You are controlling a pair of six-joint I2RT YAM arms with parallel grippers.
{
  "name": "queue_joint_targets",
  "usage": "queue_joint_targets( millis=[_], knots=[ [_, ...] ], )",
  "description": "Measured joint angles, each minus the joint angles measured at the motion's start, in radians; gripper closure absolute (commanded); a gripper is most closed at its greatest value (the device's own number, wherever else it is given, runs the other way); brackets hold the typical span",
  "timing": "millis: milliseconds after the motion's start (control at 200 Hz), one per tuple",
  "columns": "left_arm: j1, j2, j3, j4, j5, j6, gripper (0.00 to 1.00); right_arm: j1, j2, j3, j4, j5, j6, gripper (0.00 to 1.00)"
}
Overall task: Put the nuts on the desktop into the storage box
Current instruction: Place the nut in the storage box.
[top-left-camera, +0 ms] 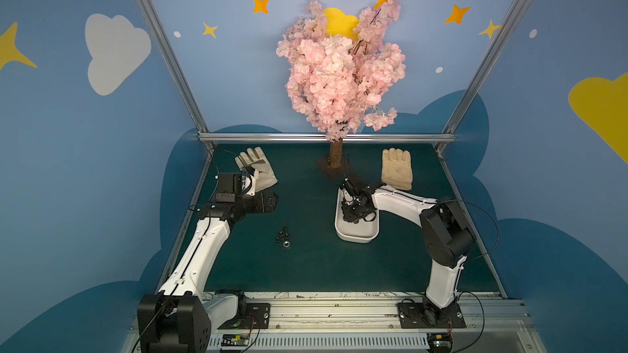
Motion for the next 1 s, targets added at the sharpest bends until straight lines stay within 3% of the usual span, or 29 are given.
queue_joint_targets(
  millis=[536, 796, 1002],
  knots=[
    [0.0, 0.0, 0.0, 0.001, -0.003, 0.0, 0.0, -0.041, -0.02, -0.038, 0.038, -0.009, -0.011, 0.72],
    [0.0, 0.0, 0.0, 0.002, -0.003, 0.0, 0.0, -0.044, -0.029, -0.048, 0.035, -0.002, -0.016, 0.57],
    [0.0, 0.0, 0.0, 0.003, -0.003, 0.0, 0.0, -0.031, -0.072, -0.027, -0.019, 0.021, -0.021, 0.52]
  ],
)
